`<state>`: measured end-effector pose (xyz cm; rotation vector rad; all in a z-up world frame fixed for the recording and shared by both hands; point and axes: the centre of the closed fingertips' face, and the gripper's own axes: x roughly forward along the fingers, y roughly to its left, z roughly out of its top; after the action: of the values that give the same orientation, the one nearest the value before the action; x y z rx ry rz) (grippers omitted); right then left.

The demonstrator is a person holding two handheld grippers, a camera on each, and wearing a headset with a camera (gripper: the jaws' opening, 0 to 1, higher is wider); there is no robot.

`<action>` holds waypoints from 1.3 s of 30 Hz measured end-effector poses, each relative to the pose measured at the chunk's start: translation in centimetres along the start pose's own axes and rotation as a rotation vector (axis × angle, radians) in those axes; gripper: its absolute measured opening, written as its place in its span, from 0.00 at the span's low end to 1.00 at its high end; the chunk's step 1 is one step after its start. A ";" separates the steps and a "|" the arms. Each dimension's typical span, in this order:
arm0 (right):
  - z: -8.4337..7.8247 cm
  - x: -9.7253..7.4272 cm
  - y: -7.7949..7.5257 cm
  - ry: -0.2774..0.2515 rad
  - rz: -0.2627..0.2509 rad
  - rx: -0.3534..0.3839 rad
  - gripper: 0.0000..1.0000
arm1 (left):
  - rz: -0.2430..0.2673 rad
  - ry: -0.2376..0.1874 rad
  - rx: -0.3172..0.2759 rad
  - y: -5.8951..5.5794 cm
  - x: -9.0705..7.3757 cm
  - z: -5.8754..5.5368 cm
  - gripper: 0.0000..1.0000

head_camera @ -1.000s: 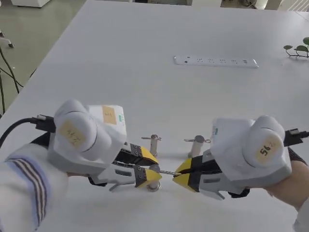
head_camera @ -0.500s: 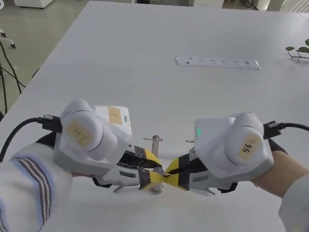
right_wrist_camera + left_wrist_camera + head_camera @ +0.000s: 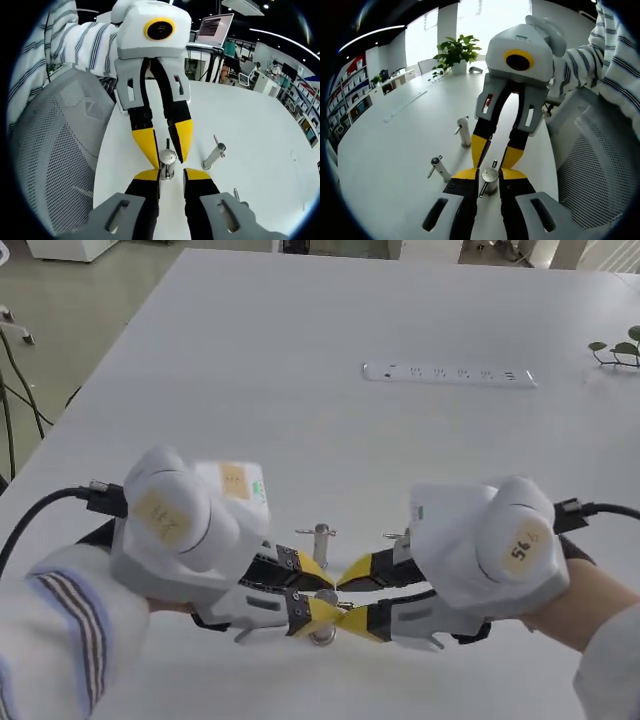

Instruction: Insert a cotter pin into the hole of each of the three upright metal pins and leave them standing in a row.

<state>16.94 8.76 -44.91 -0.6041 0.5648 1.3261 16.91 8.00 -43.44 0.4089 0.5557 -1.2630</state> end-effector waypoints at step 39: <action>0.8 2.1 0.9 -0.132 0.012 0.086 0.08 | 0.122 -0.085 -0.263 -1.2 -5.5 -3.7 0.99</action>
<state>16.38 10.98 -45.87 -0.4402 0.5151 1.3357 14.05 14.09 -43.10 0.1651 0.6062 -1.0688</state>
